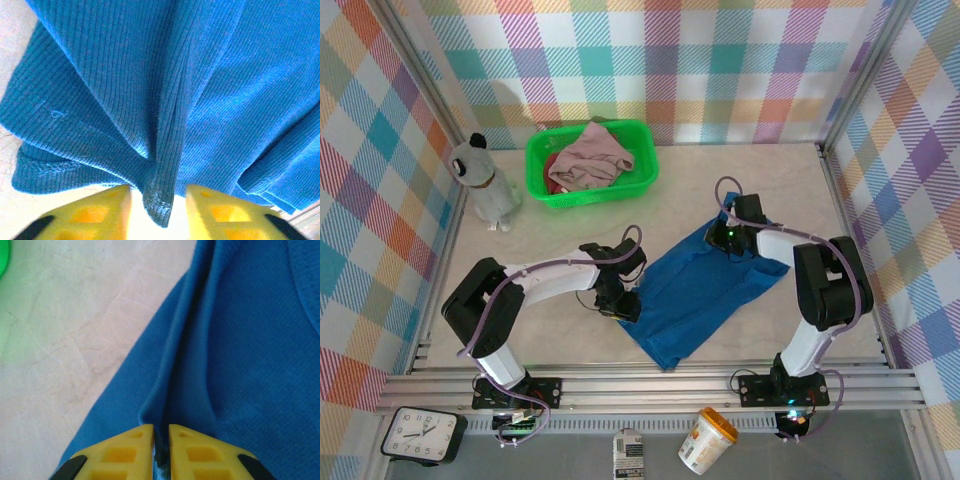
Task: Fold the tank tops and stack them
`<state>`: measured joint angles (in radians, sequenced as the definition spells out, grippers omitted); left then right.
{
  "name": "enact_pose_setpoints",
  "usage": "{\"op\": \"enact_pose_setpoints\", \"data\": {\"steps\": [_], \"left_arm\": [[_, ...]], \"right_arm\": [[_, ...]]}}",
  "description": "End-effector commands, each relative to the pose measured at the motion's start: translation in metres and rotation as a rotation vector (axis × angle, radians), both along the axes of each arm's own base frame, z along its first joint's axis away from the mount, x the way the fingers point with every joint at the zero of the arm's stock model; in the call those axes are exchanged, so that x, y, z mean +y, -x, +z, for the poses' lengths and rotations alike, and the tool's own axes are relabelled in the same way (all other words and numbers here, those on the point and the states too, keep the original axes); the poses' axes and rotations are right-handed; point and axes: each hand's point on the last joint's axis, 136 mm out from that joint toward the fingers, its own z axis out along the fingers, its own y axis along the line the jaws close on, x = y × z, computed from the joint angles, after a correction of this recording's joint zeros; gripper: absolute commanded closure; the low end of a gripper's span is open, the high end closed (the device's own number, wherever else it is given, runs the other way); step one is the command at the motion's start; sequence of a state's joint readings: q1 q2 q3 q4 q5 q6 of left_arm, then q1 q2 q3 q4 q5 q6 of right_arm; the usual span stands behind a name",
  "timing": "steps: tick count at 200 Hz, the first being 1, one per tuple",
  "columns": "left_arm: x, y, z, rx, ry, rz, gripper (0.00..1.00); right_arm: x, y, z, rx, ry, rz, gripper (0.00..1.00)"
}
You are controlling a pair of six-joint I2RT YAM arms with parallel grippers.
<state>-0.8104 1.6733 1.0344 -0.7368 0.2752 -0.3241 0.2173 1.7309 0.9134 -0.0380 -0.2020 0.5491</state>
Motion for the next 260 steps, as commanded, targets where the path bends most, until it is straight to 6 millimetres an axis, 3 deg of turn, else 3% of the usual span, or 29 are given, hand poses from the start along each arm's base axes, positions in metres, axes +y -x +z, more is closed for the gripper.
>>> {"op": "enact_pose_setpoints", "data": {"steps": [1, 32, 49, 87, 109, 144, 183, 260], "left_arm": [[-0.004, 0.010, 0.022, 0.007, 0.040, -0.019, 0.57], [-0.015, 0.000, 0.047, -0.022, 0.085, -0.051, 0.51], [-0.017, -0.018, 0.051, -0.066, 0.082, -0.035, 0.50], [-0.030, -0.062, 0.032, -0.129, 0.098, 0.030, 0.50], [-0.038, -0.071, 0.017, -0.115, 0.094, 0.036, 0.51], [-0.037, -0.066, -0.007, -0.073, 0.077, 0.047, 0.52], [-0.018, -0.045, -0.031, -0.006, 0.013, 0.045, 0.53], [-0.002, -0.018, -0.039, 0.060, -0.006, 0.057, 0.53]], "right_arm": [[-0.007, 0.009, 0.006, 0.002, 0.017, 0.006, 0.82], [-0.022, 0.016, 0.016, 0.001, 0.047, -0.010, 0.82], [-0.028, 0.009, 0.029, -0.028, 0.033, -0.035, 0.82], [-0.021, -0.026, 0.049, -0.087, -0.004, -0.044, 0.76], [-0.014, -0.050, 0.052, -0.100, -0.027, -0.042, 0.75], [-0.005, -0.081, 0.045, -0.094, -0.054, -0.028, 0.75], [-0.005, -0.102, 0.024, -0.059, -0.014, -0.024, 0.75], [-0.061, -0.111, -0.006, 0.015, 0.119, -0.136, 0.77]]}}
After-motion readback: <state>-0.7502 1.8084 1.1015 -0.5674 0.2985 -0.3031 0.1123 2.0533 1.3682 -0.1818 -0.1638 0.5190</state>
